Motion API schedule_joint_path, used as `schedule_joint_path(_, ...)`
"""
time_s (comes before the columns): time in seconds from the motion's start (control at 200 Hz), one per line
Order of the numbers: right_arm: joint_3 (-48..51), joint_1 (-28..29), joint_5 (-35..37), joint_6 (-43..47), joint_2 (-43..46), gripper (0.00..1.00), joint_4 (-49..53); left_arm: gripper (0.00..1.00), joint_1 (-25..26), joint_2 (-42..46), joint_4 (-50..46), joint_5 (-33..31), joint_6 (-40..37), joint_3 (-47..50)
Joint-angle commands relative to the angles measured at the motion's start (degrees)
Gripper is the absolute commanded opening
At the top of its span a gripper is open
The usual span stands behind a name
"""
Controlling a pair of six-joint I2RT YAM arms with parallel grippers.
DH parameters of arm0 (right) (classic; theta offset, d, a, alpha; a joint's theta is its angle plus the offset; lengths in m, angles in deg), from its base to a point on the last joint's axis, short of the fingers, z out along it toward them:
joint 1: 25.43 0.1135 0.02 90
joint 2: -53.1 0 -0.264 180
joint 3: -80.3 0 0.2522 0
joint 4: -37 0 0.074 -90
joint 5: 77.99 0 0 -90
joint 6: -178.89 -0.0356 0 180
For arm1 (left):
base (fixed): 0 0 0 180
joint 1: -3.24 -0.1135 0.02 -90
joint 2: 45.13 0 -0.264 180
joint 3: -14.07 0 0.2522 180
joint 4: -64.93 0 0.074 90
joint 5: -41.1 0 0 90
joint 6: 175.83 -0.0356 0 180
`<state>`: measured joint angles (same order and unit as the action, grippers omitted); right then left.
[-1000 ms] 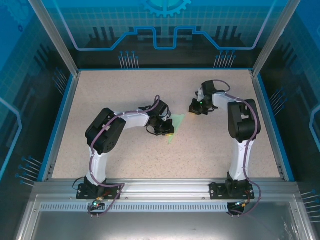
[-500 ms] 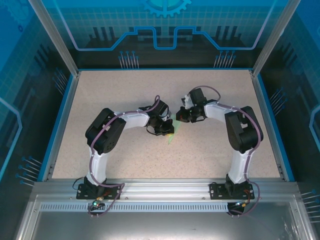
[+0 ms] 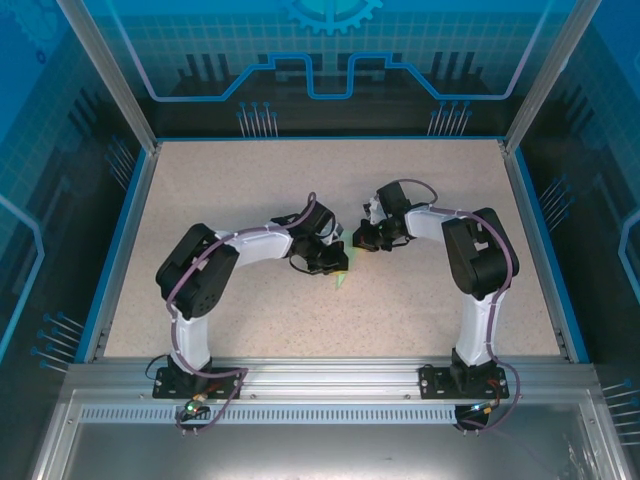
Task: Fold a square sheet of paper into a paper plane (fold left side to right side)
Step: Fold the wing for the fifth time at the center of the table.
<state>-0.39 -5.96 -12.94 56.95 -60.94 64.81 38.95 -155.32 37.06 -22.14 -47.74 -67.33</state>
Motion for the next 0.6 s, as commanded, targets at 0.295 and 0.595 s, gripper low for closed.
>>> schedule_joint_path(0.295,1.4,1.3,2.1,0.1,-2.3,0.00,2.6,0.09,1.1,-3.3,1.6,4.6,1.5,0.0)
schedule_joint_path(0.595,0.6,1.4,3.4,1.0,-2.8,0.00,4.6,0.09,0.9,-5.3,-1.4,1.5,-0.4,0.1)
